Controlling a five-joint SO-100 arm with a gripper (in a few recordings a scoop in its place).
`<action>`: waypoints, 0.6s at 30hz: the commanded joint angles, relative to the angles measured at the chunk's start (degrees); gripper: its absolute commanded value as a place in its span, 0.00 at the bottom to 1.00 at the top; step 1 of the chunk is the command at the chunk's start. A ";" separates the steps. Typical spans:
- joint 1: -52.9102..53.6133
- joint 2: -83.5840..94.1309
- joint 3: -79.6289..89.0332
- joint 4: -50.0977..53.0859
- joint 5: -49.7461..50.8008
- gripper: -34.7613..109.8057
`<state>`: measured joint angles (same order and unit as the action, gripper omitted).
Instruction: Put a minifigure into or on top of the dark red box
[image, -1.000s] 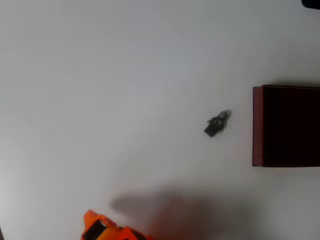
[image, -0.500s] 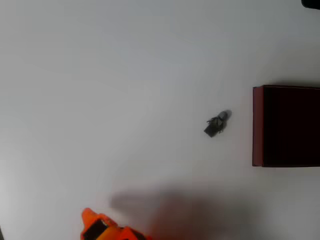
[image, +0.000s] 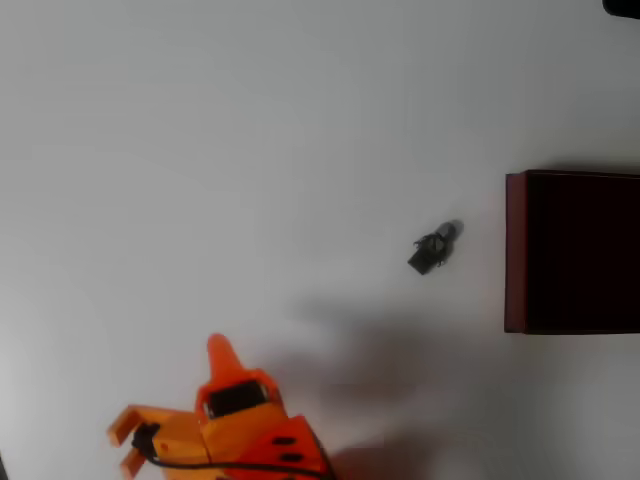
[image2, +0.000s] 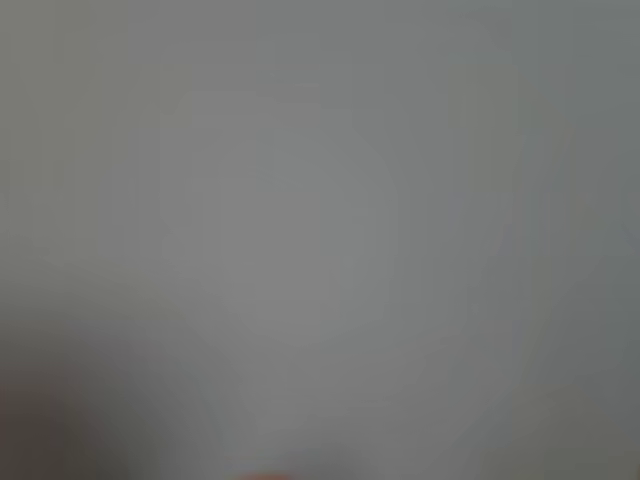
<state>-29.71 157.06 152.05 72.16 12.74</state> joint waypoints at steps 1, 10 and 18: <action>7.47 -23.99 -19.25 2.90 3.43 0.35; 22.59 -51.68 -50.27 17.67 35.51 0.35; 38.76 -53.17 -57.57 27.69 60.29 0.37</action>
<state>3.25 102.74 96.94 96.94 64.86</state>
